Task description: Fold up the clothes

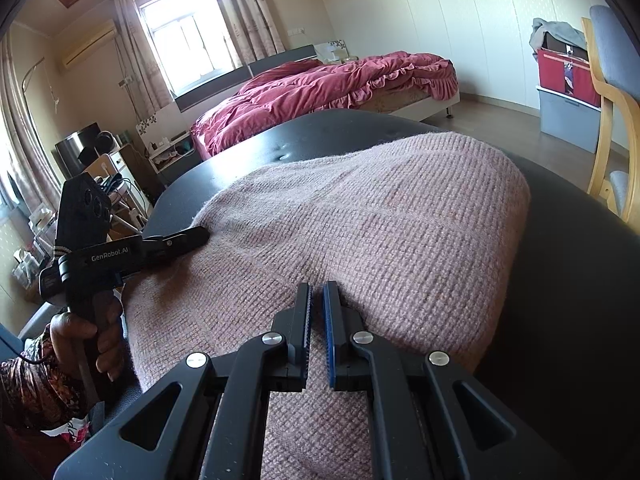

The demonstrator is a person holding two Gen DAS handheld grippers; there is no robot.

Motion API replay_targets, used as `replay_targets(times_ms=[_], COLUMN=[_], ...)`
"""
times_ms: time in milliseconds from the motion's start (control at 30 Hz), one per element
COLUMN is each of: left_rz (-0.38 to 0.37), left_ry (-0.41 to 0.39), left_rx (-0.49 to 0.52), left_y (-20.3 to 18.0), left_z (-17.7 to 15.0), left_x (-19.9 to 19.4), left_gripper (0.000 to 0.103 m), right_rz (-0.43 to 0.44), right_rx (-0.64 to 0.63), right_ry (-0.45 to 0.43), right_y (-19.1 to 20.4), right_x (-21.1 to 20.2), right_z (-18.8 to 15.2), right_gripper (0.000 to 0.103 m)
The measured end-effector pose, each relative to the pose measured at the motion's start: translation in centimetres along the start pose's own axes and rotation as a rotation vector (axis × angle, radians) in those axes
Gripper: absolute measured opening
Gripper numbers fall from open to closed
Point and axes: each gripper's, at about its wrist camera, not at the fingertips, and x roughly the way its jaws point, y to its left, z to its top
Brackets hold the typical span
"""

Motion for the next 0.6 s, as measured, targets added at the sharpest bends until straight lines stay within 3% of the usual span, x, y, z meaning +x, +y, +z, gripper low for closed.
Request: replay_targets(times_ms=[267, 367, 533, 600], left_rz=[-0.001, -0.022, -0.026, -0.047], left_ry=[-0.066, -0.053, -0.027, -0.043], left_rx=[-0.115, -0.157, -0.109, -0.123], left_y=[2.4, 3.2, 1.7, 1.0], left_z=[-0.1, 0.1, 0.5, 0.6], left_x=[-1.3, -1.0, -1.0, -2.3], left_gripper=[0.002, 0.002, 0.001, 0.008], right_rz=[0.010, 0.007, 0.000, 0.011], right_rx=[-0.002, -0.007, -0.013, -0.006], right_ry=[0.002, 0.005, 0.002, -0.020], right_y=[0.1, 0.1, 0.2, 0.4], right_x=[0.1, 0.1, 0.0, -0.8], right_z=[-0.2, -0.2, -0.2, -0.1], right_gripper=[0.004, 0.004, 0.005, 0.008])
